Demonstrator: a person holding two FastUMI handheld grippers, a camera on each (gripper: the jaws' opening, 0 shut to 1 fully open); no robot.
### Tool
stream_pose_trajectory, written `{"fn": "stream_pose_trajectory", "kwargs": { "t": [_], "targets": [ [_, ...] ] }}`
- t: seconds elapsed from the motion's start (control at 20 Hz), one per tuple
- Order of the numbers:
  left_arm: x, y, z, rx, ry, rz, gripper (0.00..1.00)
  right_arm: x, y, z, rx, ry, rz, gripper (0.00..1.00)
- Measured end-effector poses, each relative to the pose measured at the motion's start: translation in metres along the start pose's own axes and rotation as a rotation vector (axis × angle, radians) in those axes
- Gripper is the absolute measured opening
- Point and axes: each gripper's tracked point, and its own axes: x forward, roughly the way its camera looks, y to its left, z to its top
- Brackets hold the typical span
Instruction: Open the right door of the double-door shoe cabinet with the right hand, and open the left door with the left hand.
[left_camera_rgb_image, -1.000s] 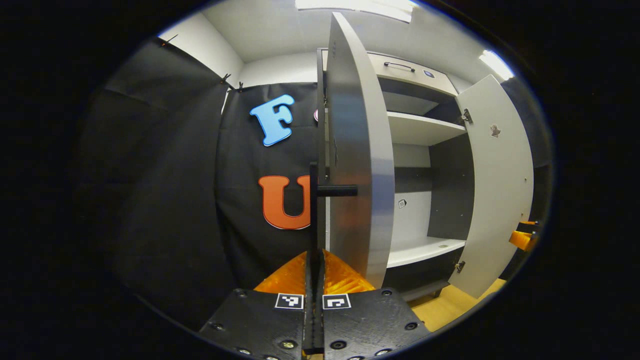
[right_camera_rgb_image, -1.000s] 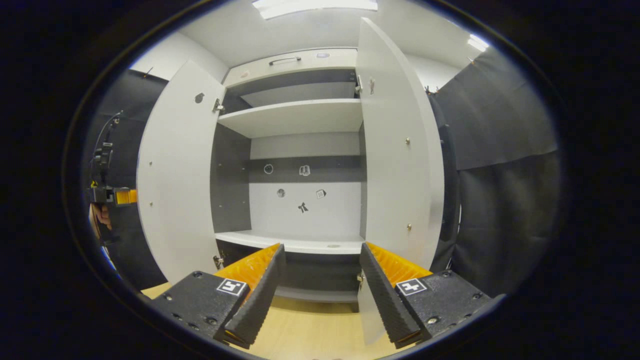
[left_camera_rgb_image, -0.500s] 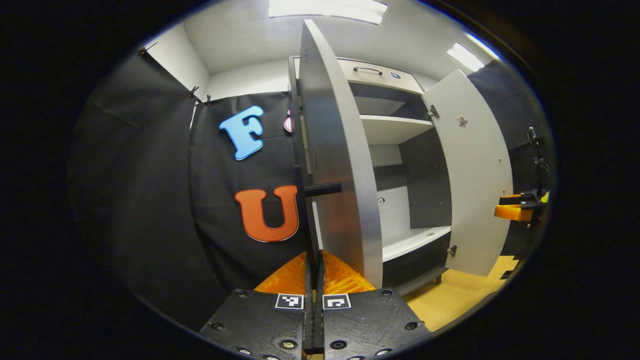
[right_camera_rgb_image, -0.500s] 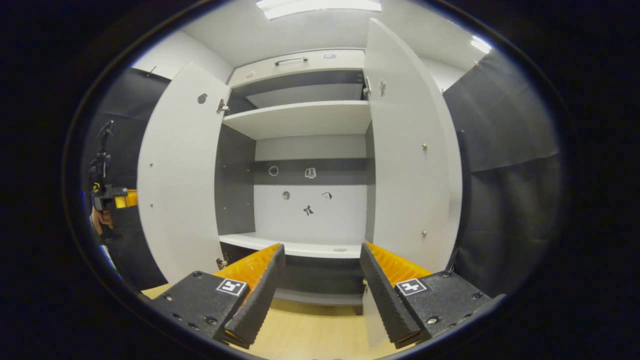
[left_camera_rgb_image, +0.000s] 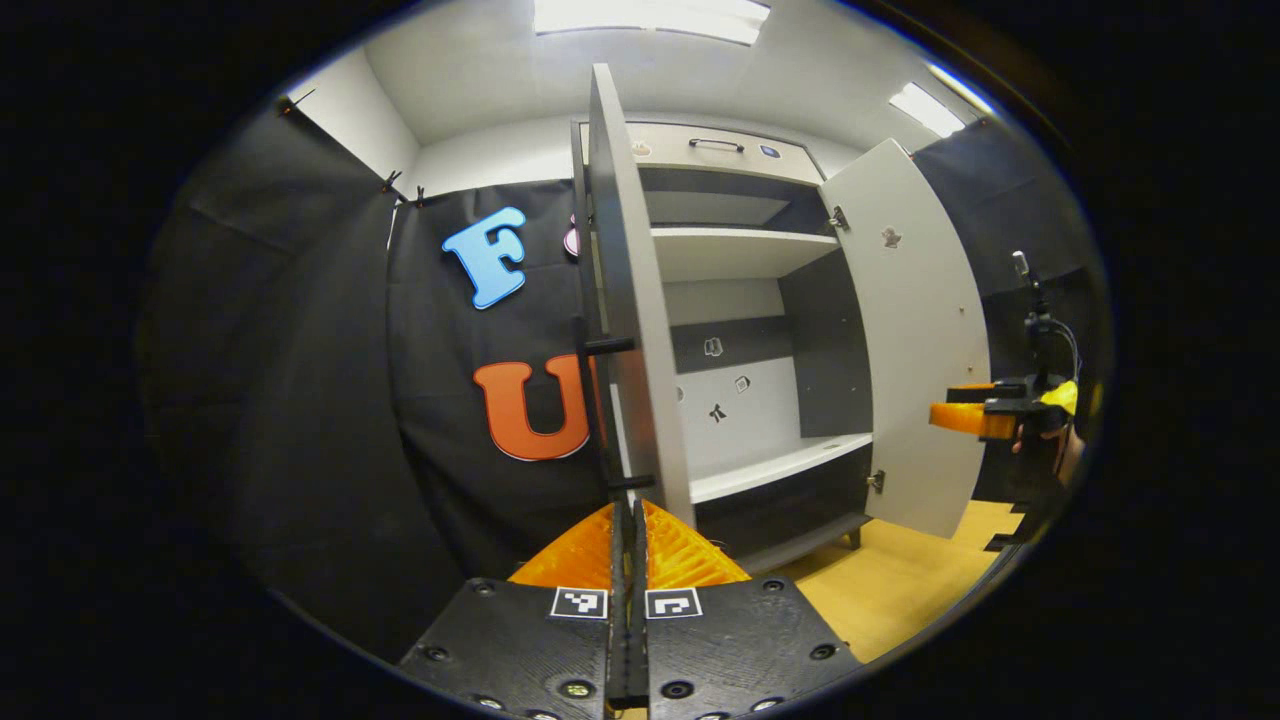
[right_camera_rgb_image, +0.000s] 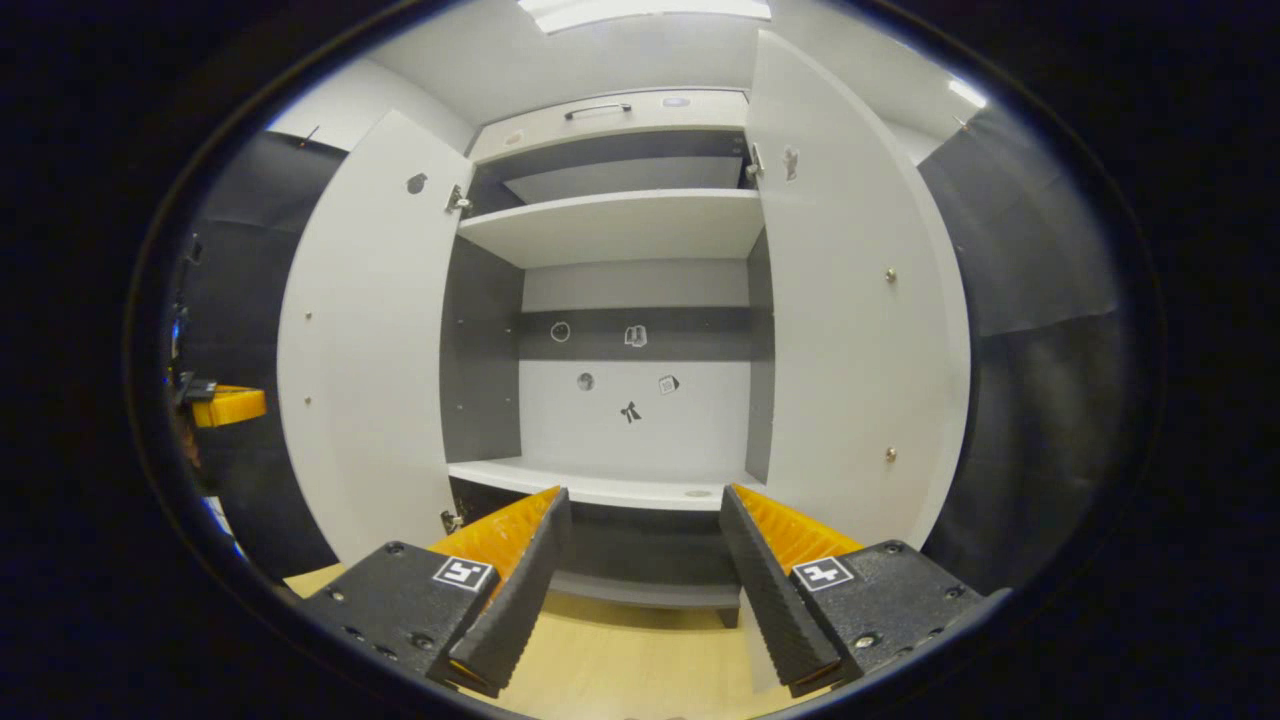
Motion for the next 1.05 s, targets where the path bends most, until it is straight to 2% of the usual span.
{"fn": "stream_pose_trajectory", "kwargs": {
  "t": [0.15,0.35,0.5,0.65,0.75,0.8,0.9,0.95,1.0,1.05],
  "targets": [
    [0.010,-0.047,0.005,-0.086,-0.027,0.045,0.00,0.000,0.000,-0.003,0.012,0.008,-0.011,0.92],
    [0.062,-0.090,-0.002,-0.093,-0.028,0.088,0.00,-0.008,0.006,0.001,0.014,0.004,0.006,0.94],
    [0.100,-0.102,-0.018,-0.136,-0.012,0.125,0.00,-0.015,0.004,0.005,-0.003,-0.010,-0.006,0.94],
    [0.118,-0.106,-0.028,-0.197,0.000,0.146,0.00,-0.024,-0.001,0.006,-0.012,-0.021,-0.018,0.94],
    [0.122,-0.101,-0.027,-0.186,-0.006,0.174,0.00,-0.025,-0.008,0.008,-0.020,-0.028,-0.041,0.92],
    [0.123,-0.100,-0.023,-0.169,-0.014,0.178,0.07,-0.025,-0.011,0.009,-0.021,-0.032,-0.052,0.94],
    [0.123,-0.100,-0.012,-0.129,-0.032,0.183,0.31,-0.022,-0.017,0.007,-0.011,-0.030,-0.066,0.94],
    [0.122,-0.101,-0.008,-0.118,-0.041,0.180,0.31,-0.021,-0.017,0.007,0.001,-0.025,-0.067,0.94],
    [0.120,-0.105,-0.004,-0.114,-0.052,0.164,0.35,-0.019,-0.017,0.007,0.015,-0.023,-0.065,0.94],
    [0.118,-0.108,-0.002,-0.110,-0.059,0.158,0.45,-0.018,-0.017,0.006,0.025,-0.023,-0.063,0.94]
  ]
}}
